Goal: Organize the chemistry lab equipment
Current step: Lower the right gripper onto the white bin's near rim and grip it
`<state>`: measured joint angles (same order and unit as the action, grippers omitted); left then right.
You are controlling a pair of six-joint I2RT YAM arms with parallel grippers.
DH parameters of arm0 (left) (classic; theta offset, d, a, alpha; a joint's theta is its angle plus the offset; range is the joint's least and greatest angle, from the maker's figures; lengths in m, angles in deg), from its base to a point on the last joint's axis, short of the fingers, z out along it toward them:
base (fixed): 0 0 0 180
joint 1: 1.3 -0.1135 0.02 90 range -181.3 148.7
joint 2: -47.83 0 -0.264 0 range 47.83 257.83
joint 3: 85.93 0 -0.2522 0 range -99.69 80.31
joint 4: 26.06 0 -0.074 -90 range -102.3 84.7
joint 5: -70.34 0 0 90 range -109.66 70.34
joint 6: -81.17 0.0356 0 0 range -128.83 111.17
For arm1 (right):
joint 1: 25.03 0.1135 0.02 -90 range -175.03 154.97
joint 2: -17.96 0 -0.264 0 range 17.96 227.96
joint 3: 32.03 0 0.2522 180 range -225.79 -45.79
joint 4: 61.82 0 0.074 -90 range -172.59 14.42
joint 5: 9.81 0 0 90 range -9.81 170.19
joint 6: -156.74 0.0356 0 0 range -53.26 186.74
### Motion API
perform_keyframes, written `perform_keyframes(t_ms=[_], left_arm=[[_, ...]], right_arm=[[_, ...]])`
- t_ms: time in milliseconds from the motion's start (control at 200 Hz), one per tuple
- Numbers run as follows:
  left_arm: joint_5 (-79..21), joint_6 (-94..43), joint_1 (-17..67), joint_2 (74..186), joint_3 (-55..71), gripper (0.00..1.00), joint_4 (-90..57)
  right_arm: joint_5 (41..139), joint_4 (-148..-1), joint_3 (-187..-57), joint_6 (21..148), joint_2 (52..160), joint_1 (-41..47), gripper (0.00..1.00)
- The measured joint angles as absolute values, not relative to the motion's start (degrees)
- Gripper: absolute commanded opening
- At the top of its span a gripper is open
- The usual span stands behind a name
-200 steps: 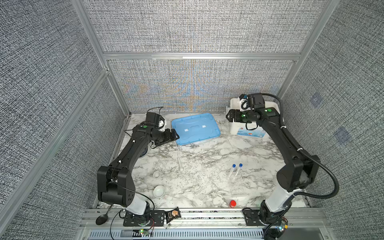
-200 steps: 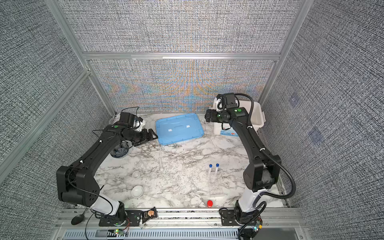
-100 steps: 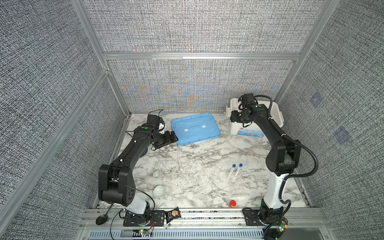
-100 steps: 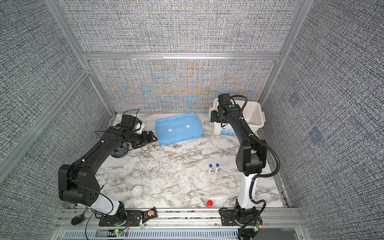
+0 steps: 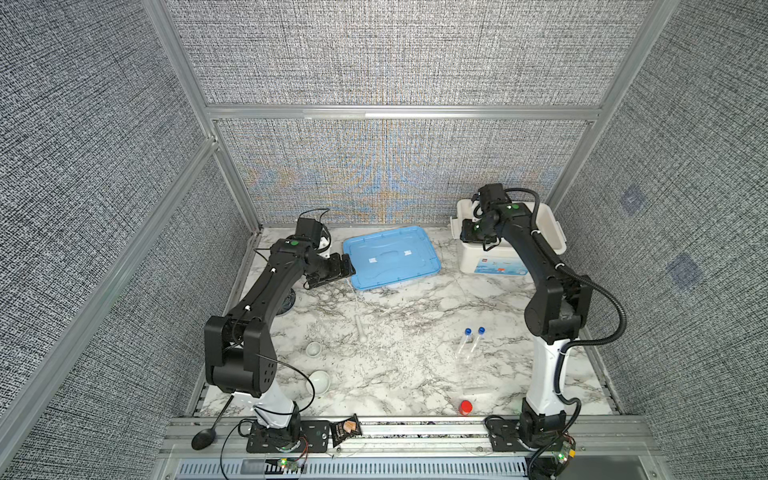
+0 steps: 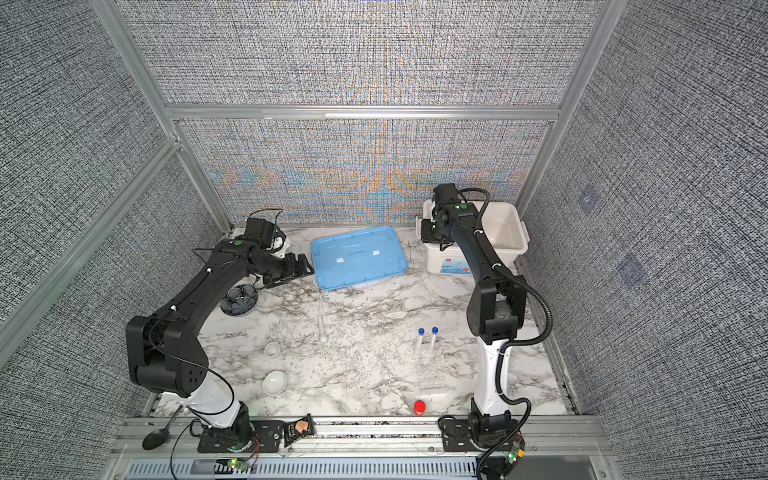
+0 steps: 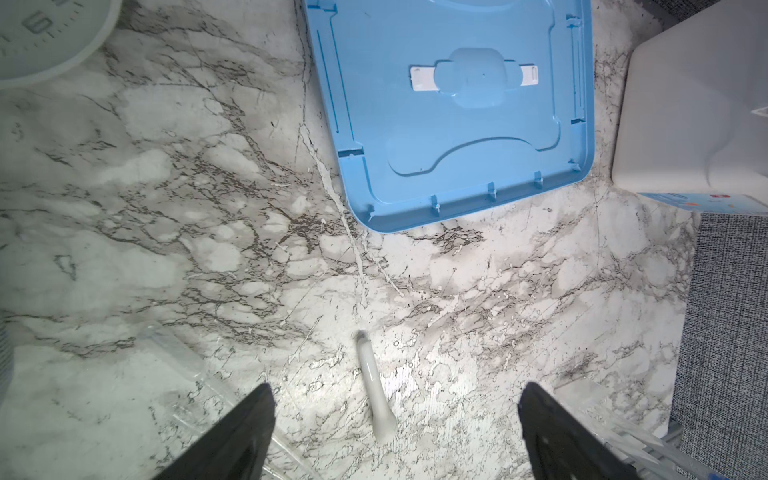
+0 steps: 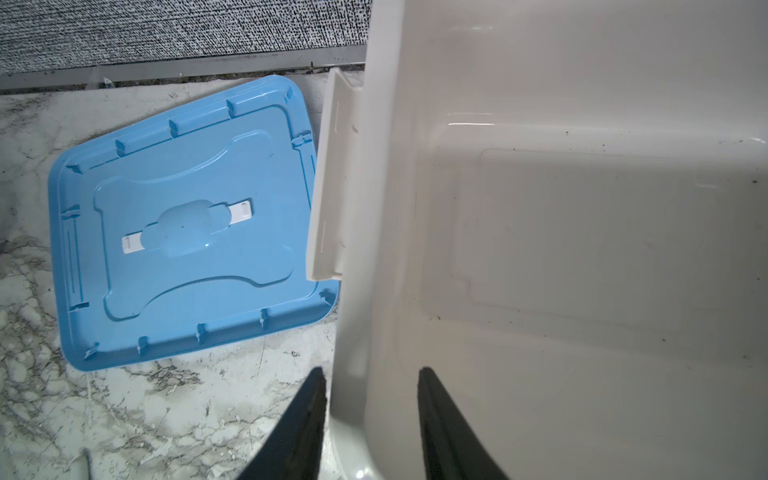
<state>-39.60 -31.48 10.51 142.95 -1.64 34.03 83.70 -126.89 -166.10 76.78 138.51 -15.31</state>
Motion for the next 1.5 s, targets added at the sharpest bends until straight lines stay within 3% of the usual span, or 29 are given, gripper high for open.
perform_keyframes(t_ms=[340, 765, 925, 1100, 1501], left_arm=[[-40.63, -30.83, 10.51, 142.6, -1.05, 0.93, 32.8], [-44.28, -30.17, 10.51, 138.84, -1.18, 0.93, 31.62], [-44.37, -29.93, 10.21, 137.02, -0.84, 0.94, 32.52], [-46.21, -31.57, 9.16, 136.93, -1.6, 0.94, 35.41], [-46.58, -31.05, 8.66, 133.57, 1.53, 0.95, 37.77]], right_arm=[[84.93, -128.49, -158.65, 76.93, 133.81, -14.92, 0.35], [80.38, -132.47, -168.68, 77.19, 140.39, -12.89, 0.25], [78.76, -132.56, -163.68, 77.39, 135.86, -11.07, 0.24], [78.57, -132.07, -157.93, 78.37, 131.14, -8.6, 0.16], [75.53, -133.04, -146.02, 78.99, 121.66, -2.37, 0.16]])
